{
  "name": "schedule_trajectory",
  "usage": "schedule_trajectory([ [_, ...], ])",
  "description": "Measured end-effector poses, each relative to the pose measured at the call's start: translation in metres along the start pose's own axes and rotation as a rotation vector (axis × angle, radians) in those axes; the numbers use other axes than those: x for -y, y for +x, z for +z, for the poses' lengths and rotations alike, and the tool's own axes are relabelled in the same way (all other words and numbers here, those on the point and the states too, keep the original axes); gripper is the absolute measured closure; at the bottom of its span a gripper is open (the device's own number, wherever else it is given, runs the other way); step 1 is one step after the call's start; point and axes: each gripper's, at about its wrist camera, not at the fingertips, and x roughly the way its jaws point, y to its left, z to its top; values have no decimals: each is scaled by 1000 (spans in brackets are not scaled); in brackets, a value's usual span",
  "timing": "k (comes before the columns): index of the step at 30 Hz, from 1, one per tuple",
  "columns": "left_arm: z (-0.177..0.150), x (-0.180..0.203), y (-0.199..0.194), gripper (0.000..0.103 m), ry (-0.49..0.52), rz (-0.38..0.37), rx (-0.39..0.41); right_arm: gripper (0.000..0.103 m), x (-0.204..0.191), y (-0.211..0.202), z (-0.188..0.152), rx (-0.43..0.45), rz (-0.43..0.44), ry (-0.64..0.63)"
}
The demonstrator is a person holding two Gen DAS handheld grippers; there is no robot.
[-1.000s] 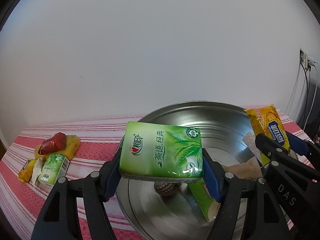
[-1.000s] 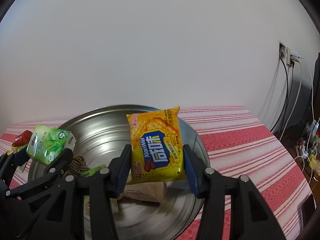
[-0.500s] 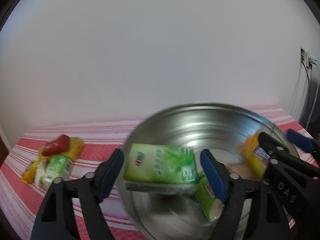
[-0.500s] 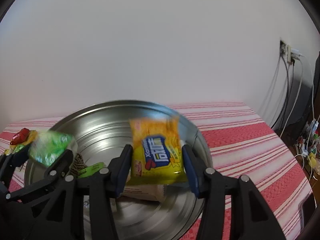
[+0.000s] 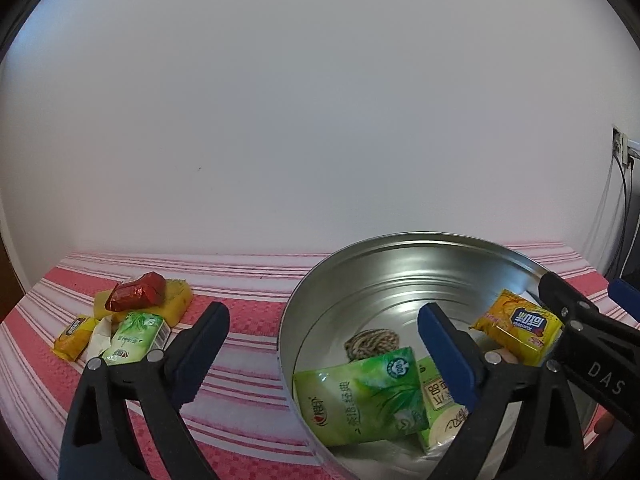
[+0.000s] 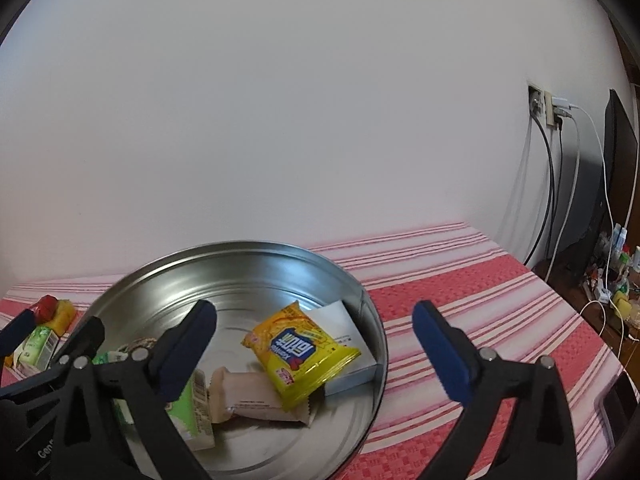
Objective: Organize objects
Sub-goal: 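Open both grippers to drop the tissue pack and snack bag into the tin, then withdraw both open grippers from the tin back toward the snack pile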
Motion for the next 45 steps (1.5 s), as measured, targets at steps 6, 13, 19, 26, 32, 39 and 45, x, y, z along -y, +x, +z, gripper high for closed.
schedule_trajectory([
  [6, -1, -4, 2, 6, -3, 8, -1, 1, -5, -5, -1, 12, -4, -6],
  [13, -3, -11, -2, 6, 26, 48, 29, 0, -4, -7, -2, 24, -1, 8],
  [19, -8, -14, -4, 6, 64, 76, 57, 0, 6, -25, -2, 139, 41, 82],
  [26, -11, -33, -5, 6, 23, 70, 40, 0, 9, -44, -6, 245, 7, 128],
  [32, -14, -45, -7, 6, 9, 66, 26, 0, -2, -45, -8, 236, -31, 91],
  [39, -17, -62, -11, 6, 3, 76, 18, 0, -20, -55, -8, 246, -64, 58],
  [45, -18, -81, -11, 6, -7, 95, 11, 0, -27, -71, -14, 256, -75, 81],
])
